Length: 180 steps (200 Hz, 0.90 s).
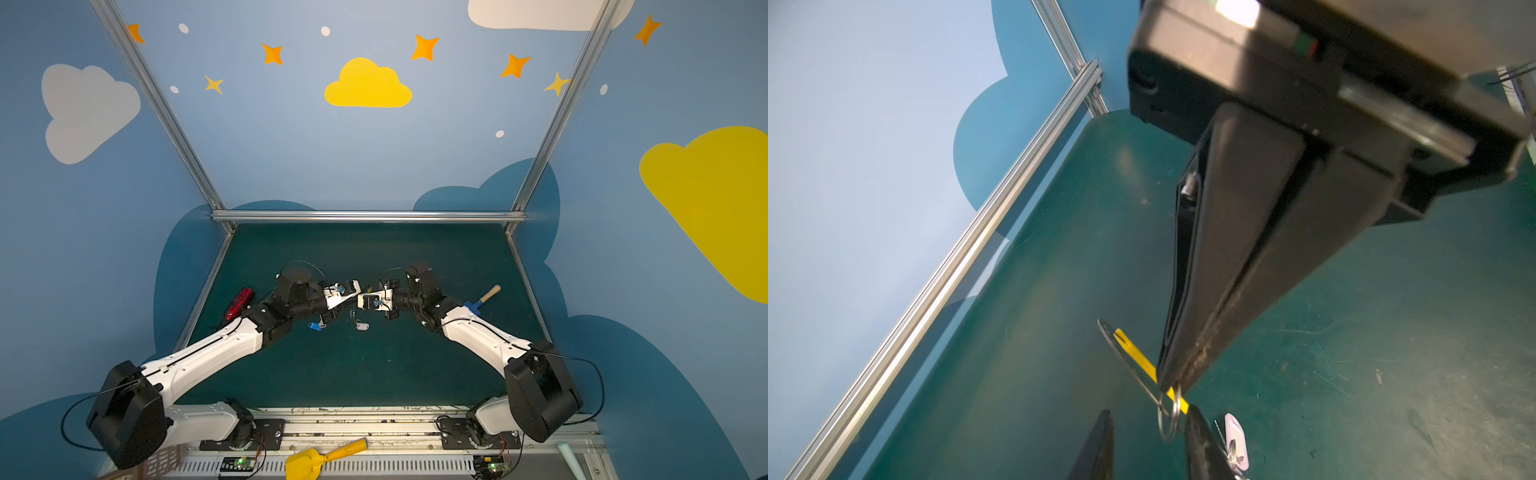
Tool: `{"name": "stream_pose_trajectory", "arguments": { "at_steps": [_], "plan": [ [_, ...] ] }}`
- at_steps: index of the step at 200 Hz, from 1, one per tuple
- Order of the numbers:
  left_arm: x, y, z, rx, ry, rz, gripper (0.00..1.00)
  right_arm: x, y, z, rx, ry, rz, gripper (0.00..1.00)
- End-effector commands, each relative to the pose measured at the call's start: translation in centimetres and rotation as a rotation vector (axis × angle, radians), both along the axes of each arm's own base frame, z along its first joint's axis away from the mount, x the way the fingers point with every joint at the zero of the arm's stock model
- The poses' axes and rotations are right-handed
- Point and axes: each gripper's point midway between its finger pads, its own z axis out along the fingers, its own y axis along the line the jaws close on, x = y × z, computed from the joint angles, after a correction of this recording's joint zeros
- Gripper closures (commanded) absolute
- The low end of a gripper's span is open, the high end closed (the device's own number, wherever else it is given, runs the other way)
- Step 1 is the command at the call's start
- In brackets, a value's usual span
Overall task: Attach keys to a key ring
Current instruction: Pass the keyring.
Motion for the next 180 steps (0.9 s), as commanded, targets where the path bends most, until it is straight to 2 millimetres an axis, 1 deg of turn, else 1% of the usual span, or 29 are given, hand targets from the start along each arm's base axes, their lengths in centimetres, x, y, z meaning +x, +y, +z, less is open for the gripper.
{"name": "stream_pose_trajectory", "arguments": {
  "at_steps": [1, 10, 35, 61, 79, 88, 101, 117, 129, 141, 151, 180],
  "plan": [
    [0.1, -0.7, 0.8, 0.001, -0.016, -0.029, 0.74, -0.3, 0.0, 1.7, 0.031, 0.003, 0.018, 1.00],
    [0.0, -0.8, 0.8, 0.002, -0.014, -0.038, 0.76, -0.3, 0.0, 1.7, 0.030, 0.006, 0.021, 1.00],
    [-0.2, -1.2, 1.0, -0.003, -0.014, -0.055, 0.90, -0.3, -0.1, 1.8, 0.031, 0.014, 0.020, 1.00],
    [-0.4, -1.5, 0.9, -0.002, 0.002, -0.077, 0.96, -0.1, -0.1, 2.3, 0.042, 0.025, 0.014, 1.00],
    [-0.5, -1.6, 1.4, -0.019, 0.000, -0.079, 0.96, 0.0, -0.2, 2.7, 0.058, 0.051, 0.010, 1.00],
    [-0.4, -1.6, 1.9, -0.041, -0.005, -0.069, 0.96, 0.4, -0.5, 2.9, 0.072, 0.088, -0.020, 1.00],
    [-0.4, -1.6, 2.4, -0.075, -0.010, -0.067, 0.96, 1.3, -1.1, 3.1, 0.108, 0.158, -0.075, 0.91],
    [-0.6, -1.5, 2.9, -0.118, 0.014, -0.077, 0.96, 1.6, -1.8, 3.3, 0.147, 0.213, -0.078, 0.81],
    [-0.7, -1.4, 3.3, -0.152, 0.027, -0.083, 0.96, 1.9, -2.3, 3.3, 0.173, 0.251, -0.086, 0.79],
    [-0.7, -1.3, 3.8, -0.193, 0.036, -0.089, 0.96, 1.8, -2.6, 3.2, 0.194, 0.281, -0.072, 0.76],
    [-0.7, -1.3, 4.1, -0.219, 0.042, -0.091, 0.96, 1.7, -2.8, 3.5, 0.214, 0.309, -0.055, 0.74],
    [-0.7, -1.3, 4.8, -0.279, 0.049, -0.102, 0.96, 1.0, -2.6, 3.9, 0.239, 0.377, -0.003, 0.73]
  ]
}}
